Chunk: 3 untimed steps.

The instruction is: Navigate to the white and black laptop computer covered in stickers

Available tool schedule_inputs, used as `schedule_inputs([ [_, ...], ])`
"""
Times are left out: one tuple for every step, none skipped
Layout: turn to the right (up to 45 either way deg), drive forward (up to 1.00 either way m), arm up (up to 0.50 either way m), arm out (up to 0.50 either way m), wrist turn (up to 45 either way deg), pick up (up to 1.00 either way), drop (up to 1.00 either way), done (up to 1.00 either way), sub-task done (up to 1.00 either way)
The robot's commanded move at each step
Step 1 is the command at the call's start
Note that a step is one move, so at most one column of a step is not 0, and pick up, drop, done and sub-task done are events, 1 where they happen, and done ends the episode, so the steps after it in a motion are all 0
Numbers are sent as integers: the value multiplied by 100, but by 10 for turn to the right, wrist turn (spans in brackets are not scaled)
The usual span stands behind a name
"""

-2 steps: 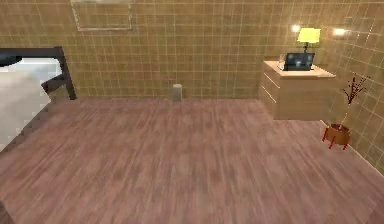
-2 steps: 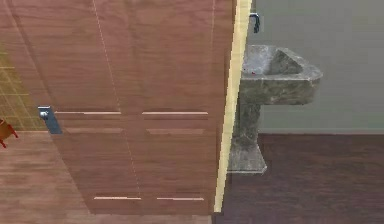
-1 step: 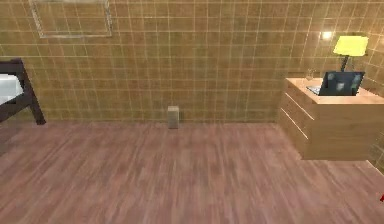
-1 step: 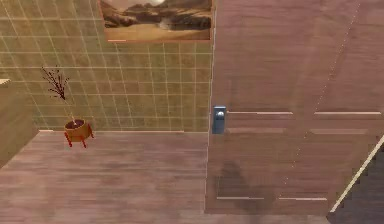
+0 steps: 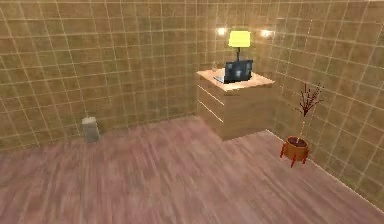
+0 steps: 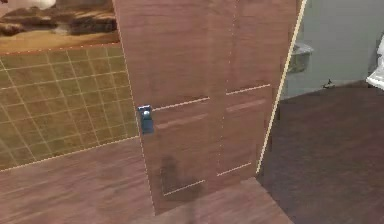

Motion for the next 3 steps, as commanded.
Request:
schedule_inputs([
  [0,100,0,0,0,0,0,0,0],
  [0,45,0,0,0,0,0,0,0],
  [240,0,0,0,0,0,0,0,0],
])
